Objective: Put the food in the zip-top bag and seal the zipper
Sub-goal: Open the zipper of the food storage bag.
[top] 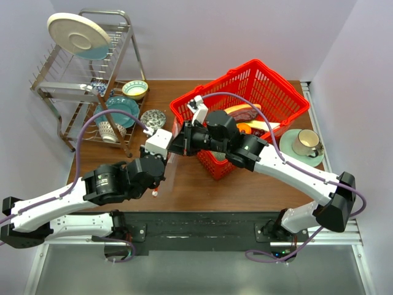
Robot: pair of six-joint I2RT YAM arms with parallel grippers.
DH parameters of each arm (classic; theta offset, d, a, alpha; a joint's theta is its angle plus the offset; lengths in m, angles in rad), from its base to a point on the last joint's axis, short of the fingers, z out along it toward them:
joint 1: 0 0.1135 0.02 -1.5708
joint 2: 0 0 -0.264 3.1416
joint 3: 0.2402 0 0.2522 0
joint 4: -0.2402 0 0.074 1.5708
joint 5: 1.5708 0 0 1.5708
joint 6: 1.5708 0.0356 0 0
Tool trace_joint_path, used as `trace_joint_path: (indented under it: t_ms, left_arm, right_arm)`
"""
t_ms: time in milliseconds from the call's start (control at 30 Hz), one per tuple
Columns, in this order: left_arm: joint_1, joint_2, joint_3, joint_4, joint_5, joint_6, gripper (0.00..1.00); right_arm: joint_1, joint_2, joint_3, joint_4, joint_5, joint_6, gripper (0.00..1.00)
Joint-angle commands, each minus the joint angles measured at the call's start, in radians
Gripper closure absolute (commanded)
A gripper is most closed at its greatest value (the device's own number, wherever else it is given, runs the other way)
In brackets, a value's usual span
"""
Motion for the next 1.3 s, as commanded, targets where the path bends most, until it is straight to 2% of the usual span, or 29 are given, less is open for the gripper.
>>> trace_joint_path:
  t_ms: [0,433,633,733,933,1167,1267]
  left_arm:
    - [0.003,-0.008,0.004,0.047,-0.007,0.001,1.00]
    - [0.003,-0.020,0.025,0.021,-0.035,-0.005,1.00]
    - [0.003,-0.034,0.047,-0.002,-0.045,0.017,1.00]
    - [0.003,-0.026,0.057,-0.008,-0.044,0.044,1.00]
    - [0.003,0.037,0.134,-0.074,-0.025,0.067,1.00]
    - [0.003,0.009,0.013,-0.018,-0.006,0.012,1.00]
    - [0.003,-0.001,-0.005,-0.016,-0.016,-0.015,1.00]
  right_arm:
    - [0.011,0.010,0.062,-0.002,0.047,0.003,1.00]
    - [0.013,0.001,0.009,-0.098,0.198,-0.011,1.00]
    - [0.016,0.045,0.009,-0.125,0.249,-0.016,1.00]
    - [0.032,0.097,0.001,-0.109,0.264,0.007,1.00]
    - [0.111,0.186,-0.051,0.040,0.277,0.101,1.00]
    - [0.129,0.104,-0.122,0.137,0.387,0.141,1.00]
    - [0.131,0.108,-0.132,0.123,0.398,0.152,1.00]
